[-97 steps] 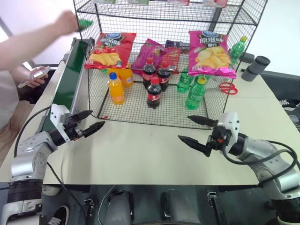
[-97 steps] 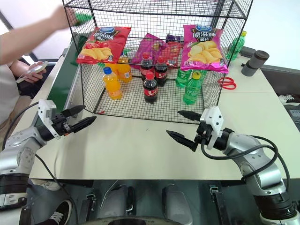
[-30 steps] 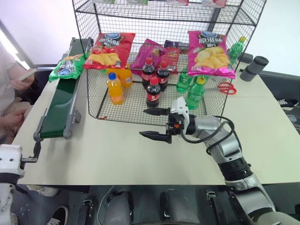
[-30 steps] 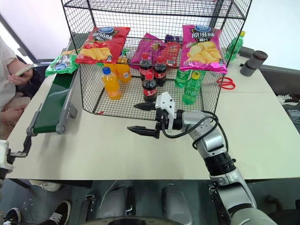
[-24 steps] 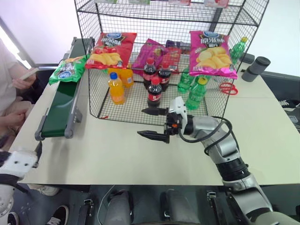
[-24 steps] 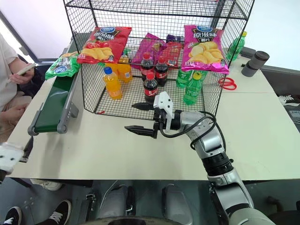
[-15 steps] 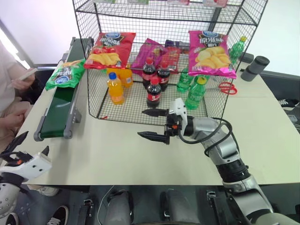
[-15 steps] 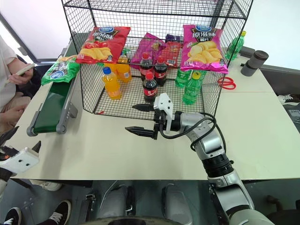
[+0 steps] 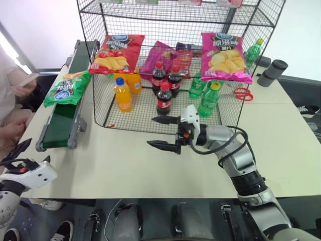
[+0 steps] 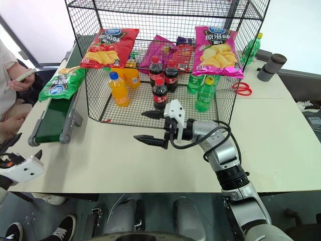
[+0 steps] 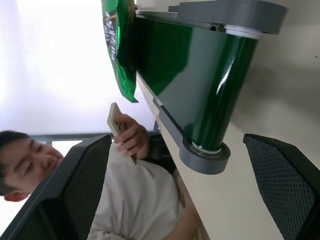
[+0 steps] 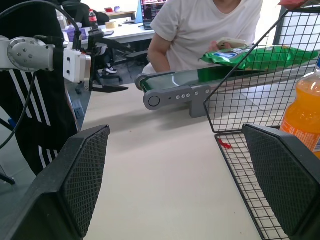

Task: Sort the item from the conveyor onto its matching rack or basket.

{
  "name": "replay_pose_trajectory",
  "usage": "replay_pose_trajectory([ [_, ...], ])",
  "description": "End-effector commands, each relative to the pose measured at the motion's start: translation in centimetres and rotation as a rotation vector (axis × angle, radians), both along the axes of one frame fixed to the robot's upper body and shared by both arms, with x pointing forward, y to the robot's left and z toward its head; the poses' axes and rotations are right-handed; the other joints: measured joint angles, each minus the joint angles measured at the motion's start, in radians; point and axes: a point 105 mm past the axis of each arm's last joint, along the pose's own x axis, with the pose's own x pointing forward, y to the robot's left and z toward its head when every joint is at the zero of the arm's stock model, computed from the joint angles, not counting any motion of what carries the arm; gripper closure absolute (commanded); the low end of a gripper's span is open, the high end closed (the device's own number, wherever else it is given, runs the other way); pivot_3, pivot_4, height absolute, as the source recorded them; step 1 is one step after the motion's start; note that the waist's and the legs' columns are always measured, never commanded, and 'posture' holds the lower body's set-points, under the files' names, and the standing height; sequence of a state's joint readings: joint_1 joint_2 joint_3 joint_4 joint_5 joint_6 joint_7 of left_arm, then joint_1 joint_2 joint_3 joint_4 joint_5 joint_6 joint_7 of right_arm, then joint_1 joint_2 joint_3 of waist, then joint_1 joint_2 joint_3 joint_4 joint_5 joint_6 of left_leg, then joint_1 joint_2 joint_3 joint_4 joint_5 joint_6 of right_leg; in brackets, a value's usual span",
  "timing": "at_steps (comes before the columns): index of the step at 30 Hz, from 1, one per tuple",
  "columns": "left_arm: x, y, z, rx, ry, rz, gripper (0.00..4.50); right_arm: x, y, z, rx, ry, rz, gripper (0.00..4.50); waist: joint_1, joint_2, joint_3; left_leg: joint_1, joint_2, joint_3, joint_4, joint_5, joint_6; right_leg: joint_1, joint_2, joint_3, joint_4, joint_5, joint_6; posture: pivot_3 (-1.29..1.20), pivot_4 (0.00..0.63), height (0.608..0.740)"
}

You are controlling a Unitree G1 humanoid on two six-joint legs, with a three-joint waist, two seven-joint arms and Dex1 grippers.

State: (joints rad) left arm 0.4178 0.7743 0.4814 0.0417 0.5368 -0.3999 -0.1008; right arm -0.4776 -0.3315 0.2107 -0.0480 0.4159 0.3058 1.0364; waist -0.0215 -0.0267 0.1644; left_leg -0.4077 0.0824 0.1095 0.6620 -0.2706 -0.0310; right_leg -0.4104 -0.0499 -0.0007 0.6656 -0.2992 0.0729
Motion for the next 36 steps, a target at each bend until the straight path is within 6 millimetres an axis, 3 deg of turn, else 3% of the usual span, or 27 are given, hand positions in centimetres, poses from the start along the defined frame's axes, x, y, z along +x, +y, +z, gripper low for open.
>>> replay_pose_trajectory([
  [1, 0.2, -0.3, 0.6, 0.007, -0.024, -0.011, 0.00, -0.5, 0.5, 1.3, 0.039, -0.050, 0.017, 0.08, -0.001, 0.000, 0.000, 0.000, 0.000, 0.000, 0.000, 0.000, 0.000, 0.000, 0.000, 0.000, 0.000, 0.000, 0.000, 0.00, 0.150, 0.740],
  [17, 0.6, 0.1, 1.1, 0.043, -0.026, -0.025, 0.00, -2.2, 0.6, 0.4, -0.013, 0.003, 0.114, 0.08, -0.001, 0.000, 0.000, 0.000, 0.000, 0.000, 0.000, 0.000, 0.000, 0.000, -0.001, 0.000, 0.000, 0.000, 0.000, 0.00, 0.150, 0.740],
  [36, 1.8, -0.4, 1.0, 0.049, -0.021, -0.065, 0.00, -1.4, 0.6, 0.2, -0.020, -0.050, 0.048, 0.08, -0.002, 0.000, 0.000, 0.000, 0.000, 0.000, -0.001, 0.000, 0.000, 0.000, -0.001, 0.000, 0.000, 0.000, -0.001, 0.00, 0.150, 0.740],
])
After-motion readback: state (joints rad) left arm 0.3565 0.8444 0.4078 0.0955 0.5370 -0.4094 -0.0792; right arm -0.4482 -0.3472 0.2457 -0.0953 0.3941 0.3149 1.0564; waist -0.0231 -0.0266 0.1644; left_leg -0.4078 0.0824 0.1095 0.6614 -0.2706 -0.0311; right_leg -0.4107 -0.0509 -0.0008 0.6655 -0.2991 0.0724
